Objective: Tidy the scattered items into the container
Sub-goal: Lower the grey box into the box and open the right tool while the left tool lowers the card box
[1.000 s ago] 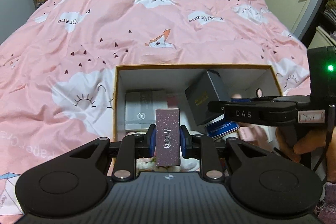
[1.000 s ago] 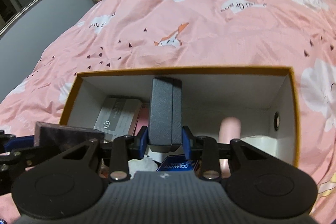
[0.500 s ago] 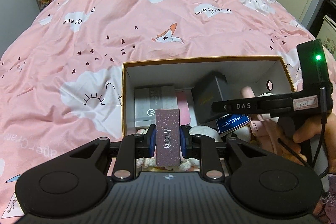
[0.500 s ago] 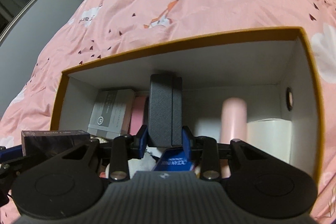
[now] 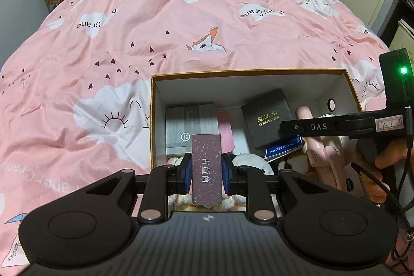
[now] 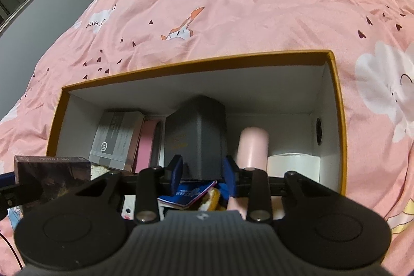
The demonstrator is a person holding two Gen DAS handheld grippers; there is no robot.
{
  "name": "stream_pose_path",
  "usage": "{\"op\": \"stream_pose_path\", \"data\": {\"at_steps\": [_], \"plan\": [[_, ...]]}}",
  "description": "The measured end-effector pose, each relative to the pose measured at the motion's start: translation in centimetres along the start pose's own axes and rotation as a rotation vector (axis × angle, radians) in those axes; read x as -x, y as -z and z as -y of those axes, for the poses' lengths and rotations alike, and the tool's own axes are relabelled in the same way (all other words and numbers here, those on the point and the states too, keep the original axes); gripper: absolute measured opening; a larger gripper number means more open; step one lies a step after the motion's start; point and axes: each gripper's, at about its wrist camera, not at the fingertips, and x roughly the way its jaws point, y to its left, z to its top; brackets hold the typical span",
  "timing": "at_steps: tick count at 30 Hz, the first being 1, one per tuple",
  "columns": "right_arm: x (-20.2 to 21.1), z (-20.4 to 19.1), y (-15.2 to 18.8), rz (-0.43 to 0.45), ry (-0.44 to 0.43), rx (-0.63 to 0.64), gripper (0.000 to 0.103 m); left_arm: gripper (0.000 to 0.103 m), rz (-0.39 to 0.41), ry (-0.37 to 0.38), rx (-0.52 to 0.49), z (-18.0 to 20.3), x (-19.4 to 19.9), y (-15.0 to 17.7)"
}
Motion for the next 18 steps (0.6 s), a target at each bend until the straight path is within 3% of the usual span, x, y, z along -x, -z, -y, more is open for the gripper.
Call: {"op": "stream_pose_path", "data": {"at_steps": [3, 11, 18], "plan": [[-0.8, 0.1, -0.2, -0.026, -0.031, -0.016, 0.014, 0.026, 0.000, 0.003, 0.003, -0.1, 0.0, 0.0], [-2.3, -1.2, -0.1, -0.054, -0.087, 0.020, 0.015, 0.026, 0.003, 0.020, 0.013, -0.2, 0.0, -0.2], [1.2, -1.2, 1.3, 0.036, -0.060, 0.086, 0.021, 0.026, 0.040, 0.064, 0.015, 0.1, -0.2, -1.4]]}}
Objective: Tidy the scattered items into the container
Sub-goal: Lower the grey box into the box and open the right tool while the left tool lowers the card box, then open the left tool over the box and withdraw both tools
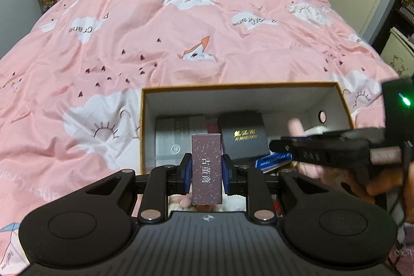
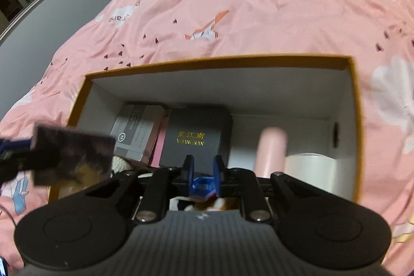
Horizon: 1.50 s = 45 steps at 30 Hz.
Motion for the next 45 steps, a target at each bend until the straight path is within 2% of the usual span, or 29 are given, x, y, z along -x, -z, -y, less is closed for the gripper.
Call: {"op": "stream_pose_path", "data": {"at_steps": [5, 13, 16, 22, 24, 27, 33, 39, 45], "plan": [[1.8, -0.5, 1.2, 0.028, 0.000, 0.047, 0.023, 0.026, 0.009, 0.054, 0.029, -0.6, -1.5, -1.1], [0.6, -2.4, 1.6, 0.013, -0.036, 0.120, 0.024, 0.026, -0.001, 0.161, 0.070, -2.2, -4.4, -2.5], [-0.1, -3.4, 1.2, 0.007, -0.051, 0.152, 0.030, 0.026, -0.009, 0.205, 0.097, -3.2, -5.2, -2.8], [-2.1, -4.6, 0.1, -0.009, -0.062, 0.171, 0.032, 0.026, -0.016, 0.285, 0.173, -5.9, -6.7, -2.8], [-2.9, -5.0, -0.3, -0.011, -0.053, 0.177, 0.040, 0.026, -0.017, 0.300, 0.183, -6.6, -7.3, -2.7], [-4.0, -5.4, -0.7, -0.021, -0.041, 0.192, 0.042, 0.026, -0.035, 0.331, 0.223, -7.7, -8.2, -2.4], [-5.9, -5.8, -0.9, -0.035, -0.039, 0.192, 0.042, 0.028, -0.048, 0.340, 0.238, -8.6, -9.0, -2.4], [-6.4, -6.3, -1.1, -0.027, -0.053, 0.197, 0.043, 0.031, -0.020, 0.231, 0.168, -8.5, -7.7, -2.8], [-6.6, -6.5, -1.3, -0.019, -0.083, 0.185, 0.043, 0.032, 0.031, 0.203, 0.152, -8.9, -5.7, -3.1]]}}
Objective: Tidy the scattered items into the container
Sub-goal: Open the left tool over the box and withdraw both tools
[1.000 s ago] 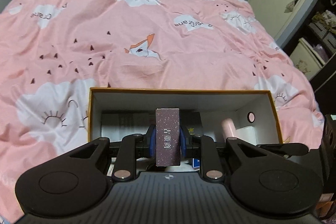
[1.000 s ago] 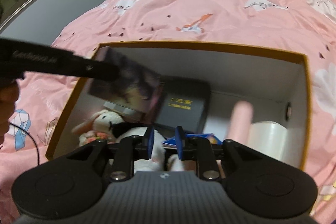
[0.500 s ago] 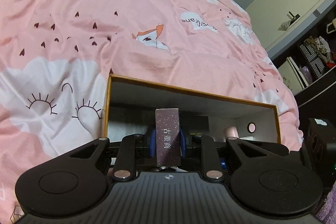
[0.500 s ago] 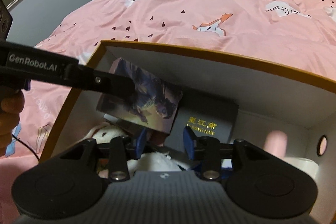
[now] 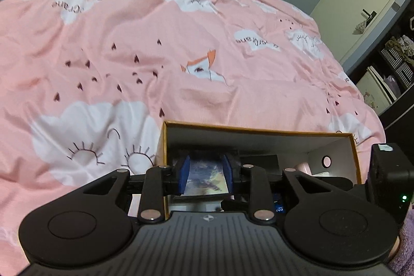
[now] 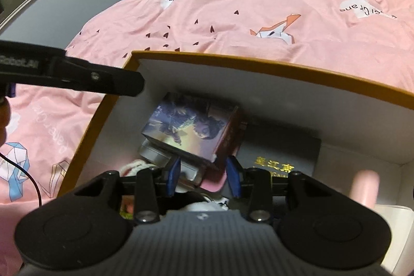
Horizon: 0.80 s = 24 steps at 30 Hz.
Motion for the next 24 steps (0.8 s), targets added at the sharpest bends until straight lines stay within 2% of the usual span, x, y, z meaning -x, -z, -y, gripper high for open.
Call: {"op": "stream_pose_path", "data": {"at_steps": [5, 12, 16, 20, 24], "plan": [[-0.3, -0.8, -0.4, 0.023, -0.012, 0.028, 0.038, 0.032, 0.010, -0.033, -0.033, 0.7, 0.8, 0.3], [0.4, -1.1, -0.4, 0.030, -0.013, 0.038, 0.038, 0.032, -0.002, -0.110, -0.077, 1.1, 1.0, 0.9], [2.5, -1.4, 0.0, 0.047, 0.022, 0.055, 0.038, 0.032, -0.002, -0.161, -0.104, 1.9, 1.6, 1.6], [5.6, -1.8, 0.9, 0.078, 0.005, 0.060, 0.038, 0.032, 0.017, -0.208, -0.179, 3.7, 3.3, 2.7], [9.1, -2.6, 2.3, 0.136, -0.015, 0.084, 0.043, 0.041, 0.059, -0.249, -0.243, 5.4, 5.9, 4.5]]}}
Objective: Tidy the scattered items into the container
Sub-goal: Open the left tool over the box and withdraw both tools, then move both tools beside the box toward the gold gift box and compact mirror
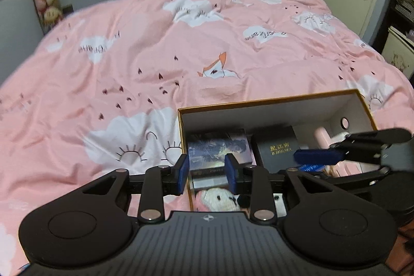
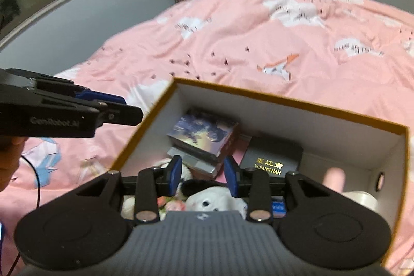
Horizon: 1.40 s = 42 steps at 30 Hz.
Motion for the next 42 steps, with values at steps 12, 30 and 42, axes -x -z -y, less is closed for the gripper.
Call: {"op": "stream_pose_path", "data": {"at_steps": [12, 30, 42], "plan": [[7.7, -2.9, 5.6, 0.109, -0.069, 0.012, 0.057, 0.063, 0.040, -0.122, -0.061, 0.9, 8.2, 4.4], [2.9, -3.8, 12.3, -0.161, 0.019, 0.023, 0.057, 0.078, -0.087, -0.135, -0.112, -0.2, 9.6, 10.1], [-1.1, -3.2, 13.7, -0.293, 0.007, -0.030, 0.057, 0.078, -0.151, -0.085, -0.281, 2.4, 4.3, 13.3]]}}
